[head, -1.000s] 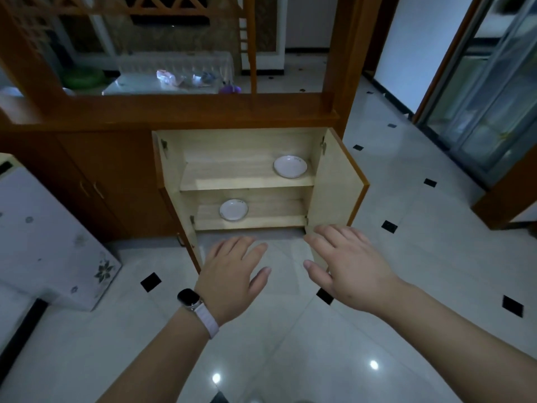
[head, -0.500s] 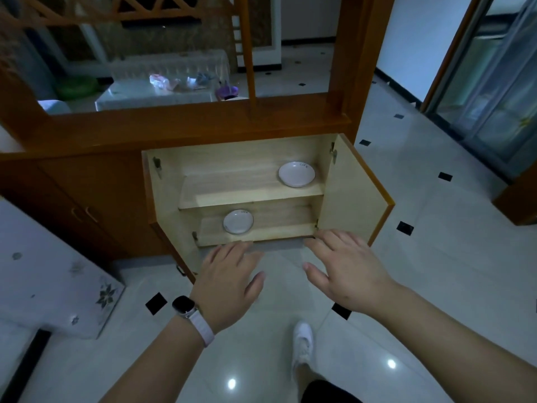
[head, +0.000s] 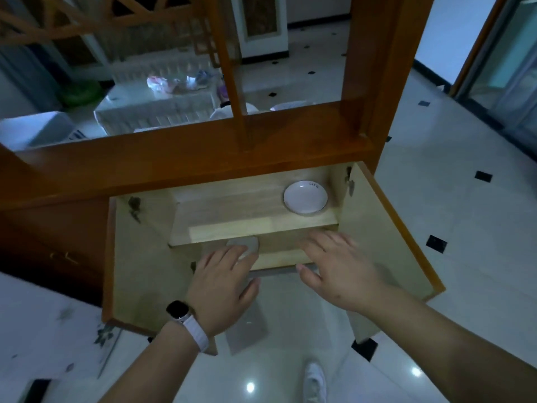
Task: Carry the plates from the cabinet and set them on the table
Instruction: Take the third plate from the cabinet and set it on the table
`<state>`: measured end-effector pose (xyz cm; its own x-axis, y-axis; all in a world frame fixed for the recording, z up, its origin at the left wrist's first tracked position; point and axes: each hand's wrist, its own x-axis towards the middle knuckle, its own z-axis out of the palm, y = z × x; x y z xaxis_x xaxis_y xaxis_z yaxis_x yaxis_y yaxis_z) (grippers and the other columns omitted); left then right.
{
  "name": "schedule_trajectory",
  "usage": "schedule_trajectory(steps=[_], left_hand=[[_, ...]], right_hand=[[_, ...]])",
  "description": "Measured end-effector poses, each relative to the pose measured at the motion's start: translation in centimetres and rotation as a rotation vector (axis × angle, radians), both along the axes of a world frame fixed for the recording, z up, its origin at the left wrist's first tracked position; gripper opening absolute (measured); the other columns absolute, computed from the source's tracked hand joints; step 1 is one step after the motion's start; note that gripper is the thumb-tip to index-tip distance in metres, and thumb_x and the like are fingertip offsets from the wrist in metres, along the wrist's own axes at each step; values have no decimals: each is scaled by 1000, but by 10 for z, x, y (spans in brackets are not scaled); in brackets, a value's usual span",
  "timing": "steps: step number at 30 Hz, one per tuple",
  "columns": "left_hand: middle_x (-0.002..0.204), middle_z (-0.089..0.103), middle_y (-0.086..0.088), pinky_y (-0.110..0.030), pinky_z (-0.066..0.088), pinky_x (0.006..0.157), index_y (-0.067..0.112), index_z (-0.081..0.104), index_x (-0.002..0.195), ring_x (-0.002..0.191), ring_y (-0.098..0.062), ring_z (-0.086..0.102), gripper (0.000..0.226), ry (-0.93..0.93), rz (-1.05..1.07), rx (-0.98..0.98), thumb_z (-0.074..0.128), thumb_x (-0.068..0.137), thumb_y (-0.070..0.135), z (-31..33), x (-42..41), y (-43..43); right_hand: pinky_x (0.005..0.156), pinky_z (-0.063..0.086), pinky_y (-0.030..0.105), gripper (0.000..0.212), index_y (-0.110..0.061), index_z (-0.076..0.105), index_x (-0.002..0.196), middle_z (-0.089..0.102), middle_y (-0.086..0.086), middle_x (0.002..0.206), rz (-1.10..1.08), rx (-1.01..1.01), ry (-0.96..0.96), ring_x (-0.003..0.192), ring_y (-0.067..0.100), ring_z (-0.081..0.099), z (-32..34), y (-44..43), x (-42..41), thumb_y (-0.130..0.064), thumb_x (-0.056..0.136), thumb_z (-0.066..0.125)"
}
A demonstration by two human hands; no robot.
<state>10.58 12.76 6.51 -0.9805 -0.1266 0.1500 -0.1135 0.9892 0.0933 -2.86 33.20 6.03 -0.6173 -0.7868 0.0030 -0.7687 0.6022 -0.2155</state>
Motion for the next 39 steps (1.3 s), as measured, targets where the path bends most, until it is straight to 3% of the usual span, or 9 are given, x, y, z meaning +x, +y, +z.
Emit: schedule_trajectory(steps=[16, 22, 28, 34, 39], left_hand=[[115, 67, -7, -44, 46, 93, 17, 68, 112, 106, -30, 61, 39, -45, -107, 10, 55, 82, 38, -37, -114, -48], [119, 67, -7, -46, 46, 95, 17, 69, 115, 110, -31, 61, 42, -105, -221, 72, 50, 86, 40, -70, -160, -73], [116, 68, -7, -43, 45, 92, 15, 70, 111, 107, -30, 61, 42, -70, -296, 148, 48, 85, 40, -99, -207, -99], [120, 66, -10, -47, 44, 94, 15, 68, 116, 111, -32, 60, 48, -201, -319, 140, 42, 85, 41, -158, -250, -125], [124, 63, -10, -45, 40, 93, 17, 63, 124, 112, -34, 55, 46, -238, -163, 178, 51, 85, 39, -228, -292, -149]], right_hand=[[95, 45, 41, 47, -20, 59, 122, 60, 1, 121, -94, -33, -72, 111, 23, 55, -46, -38, -91, -50, 91, 41], [91, 44, 40, 50, -17, 66, 114, 65, 4, 111, -226, 45, -80, 106, 27, 59, -67, -58, -112, -51, 89, 39], [97, 41, 42, 55, -16, 64, 119, 63, 7, 122, -272, 116, -118, 113, 28, 57, -91, -87, -138, -52, 90, 34], [100, 36, 41, 47, -14, 60, 125, 63, 7, 119, -375, 126, -124, 113, 29, 55, -140, -105, -178, -45, 91, 48], [93, 38, 42, 41, -11, 60, 120, 61, 11, 118, -535, 62, -165, 110, 33, 52, -201, -115, -214, -39, 92, 50]])
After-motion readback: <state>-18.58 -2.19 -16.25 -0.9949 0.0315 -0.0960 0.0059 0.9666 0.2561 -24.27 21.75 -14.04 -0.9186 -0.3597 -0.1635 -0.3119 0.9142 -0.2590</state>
